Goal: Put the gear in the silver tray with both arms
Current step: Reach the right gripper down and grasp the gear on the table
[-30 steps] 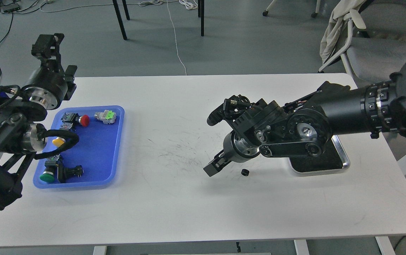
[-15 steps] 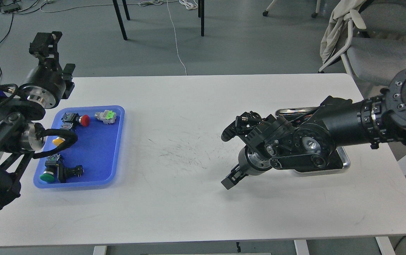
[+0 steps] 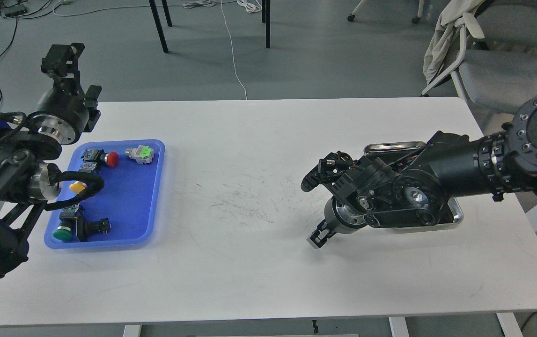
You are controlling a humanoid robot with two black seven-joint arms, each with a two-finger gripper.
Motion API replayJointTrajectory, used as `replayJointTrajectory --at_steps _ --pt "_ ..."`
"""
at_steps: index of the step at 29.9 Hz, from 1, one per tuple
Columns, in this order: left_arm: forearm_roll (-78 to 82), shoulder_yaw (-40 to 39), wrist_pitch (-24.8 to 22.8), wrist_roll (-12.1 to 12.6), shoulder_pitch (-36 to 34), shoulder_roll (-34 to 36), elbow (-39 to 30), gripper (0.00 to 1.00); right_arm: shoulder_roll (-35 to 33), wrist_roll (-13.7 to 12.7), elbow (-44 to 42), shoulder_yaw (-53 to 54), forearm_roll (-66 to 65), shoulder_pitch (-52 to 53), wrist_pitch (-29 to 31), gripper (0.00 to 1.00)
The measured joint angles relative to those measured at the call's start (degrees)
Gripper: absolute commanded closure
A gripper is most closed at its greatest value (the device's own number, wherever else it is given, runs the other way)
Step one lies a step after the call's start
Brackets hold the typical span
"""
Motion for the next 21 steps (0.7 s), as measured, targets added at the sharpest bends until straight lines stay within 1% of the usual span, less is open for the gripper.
replayJointTrajectory --at_steps 4,5,6,7,9,10,17,21 --pt "0.0 0.0 0.0 0.0 -0.01 0.02 0.0 0.02 0.17 0.16 -0.22 0.04 -0.03 -0.03 0.0 0.63" --pt "0.0 0.0 0.0 0.0 -0.07 0.03 0.0 0.02 0.21 0.19 -0.22 0.05 -0.03 0.05 0.0 0.68" --pt "0.0 0.0 0.0 0.0 -0.1 0.04 0.0 0.02 0.24 0.19 -0.22 0.07 -0.03 0.16 0.0 0.77" --pt "0.0 0.0 0.0 0.0 -0.11 0.05 0.0 0.02 0.26 0.2 -0.24 0.07 -0.03 0.24 0.0 0.88" --pt "0.0 0.0 0.0 0.0 -0.11 0.05 0.0 0.02 0.35 0.26 -0.23 0.13 -0.01 0.33 0.0 0.97" --pt "0.0 0.0 0.0 0.0 -0.11 0.06 0.0 0.02 0.36 0.27 -0.24 0.14 -0.01 0.38 0.0 0.98" --pt "0.0 0.0 0.0 0.0 -0.19 0.07 0.0 0.02 -0.08 1.22 0.0 0.57 0.19 0.85 0.17 0.98" --pt "0.0 0.0 0.0 0.01 -0.29 0.19 0.0 0.02 -2.54 1.38 -0.04 3.59 0.92 2.91 0.17 0.98"
